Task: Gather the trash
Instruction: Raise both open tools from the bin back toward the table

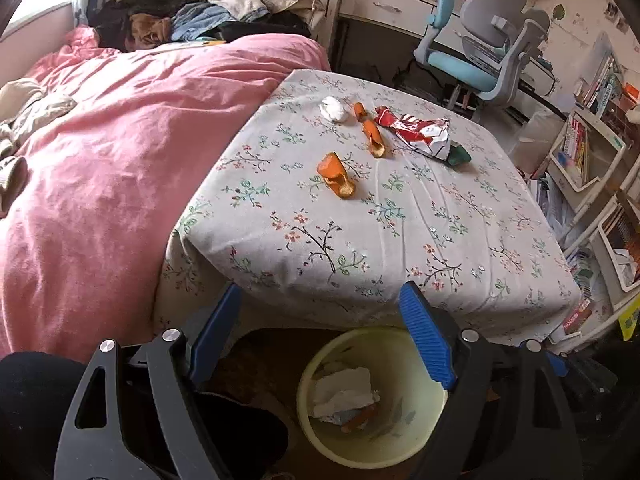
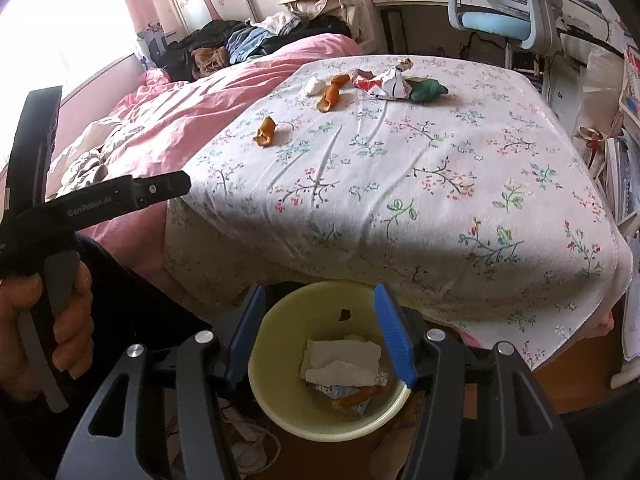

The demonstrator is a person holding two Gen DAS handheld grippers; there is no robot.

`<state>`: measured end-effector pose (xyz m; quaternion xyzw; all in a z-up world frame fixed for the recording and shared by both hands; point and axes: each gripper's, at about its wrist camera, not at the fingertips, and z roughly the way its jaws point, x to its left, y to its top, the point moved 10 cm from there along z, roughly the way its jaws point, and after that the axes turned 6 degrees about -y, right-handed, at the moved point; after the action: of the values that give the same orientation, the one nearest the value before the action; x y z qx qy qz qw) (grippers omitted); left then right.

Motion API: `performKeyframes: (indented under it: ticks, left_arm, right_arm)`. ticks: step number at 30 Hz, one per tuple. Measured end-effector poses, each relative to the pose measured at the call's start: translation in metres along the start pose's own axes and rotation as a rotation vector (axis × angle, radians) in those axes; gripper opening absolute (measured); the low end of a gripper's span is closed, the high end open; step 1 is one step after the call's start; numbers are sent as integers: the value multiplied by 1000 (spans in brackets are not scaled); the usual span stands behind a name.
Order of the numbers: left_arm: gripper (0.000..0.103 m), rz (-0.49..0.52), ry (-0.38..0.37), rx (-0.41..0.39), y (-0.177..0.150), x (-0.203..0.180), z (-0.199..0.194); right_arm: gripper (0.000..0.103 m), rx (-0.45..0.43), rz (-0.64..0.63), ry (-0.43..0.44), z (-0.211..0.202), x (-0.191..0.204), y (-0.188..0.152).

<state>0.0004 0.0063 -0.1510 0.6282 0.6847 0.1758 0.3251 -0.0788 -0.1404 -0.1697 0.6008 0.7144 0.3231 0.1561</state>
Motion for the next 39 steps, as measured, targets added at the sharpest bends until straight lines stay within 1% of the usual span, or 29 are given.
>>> performKeyframes:
  ticks: [11, 18, 39]
  left_arm:
    - [80, 32, 15, -20, 6, -4, -1]
    - [80, 32, 18, -27, 8, -4, -1]
    - [81, 30, 26, -46, 18, -5, -1]
  right_arm:
    - [58, -14, 2, 14, 2, 6, 11]
    - [59, -18, -6, 16, 6, 9, 18]
    - [61, -10, -19, 16, 12, 12, 22]
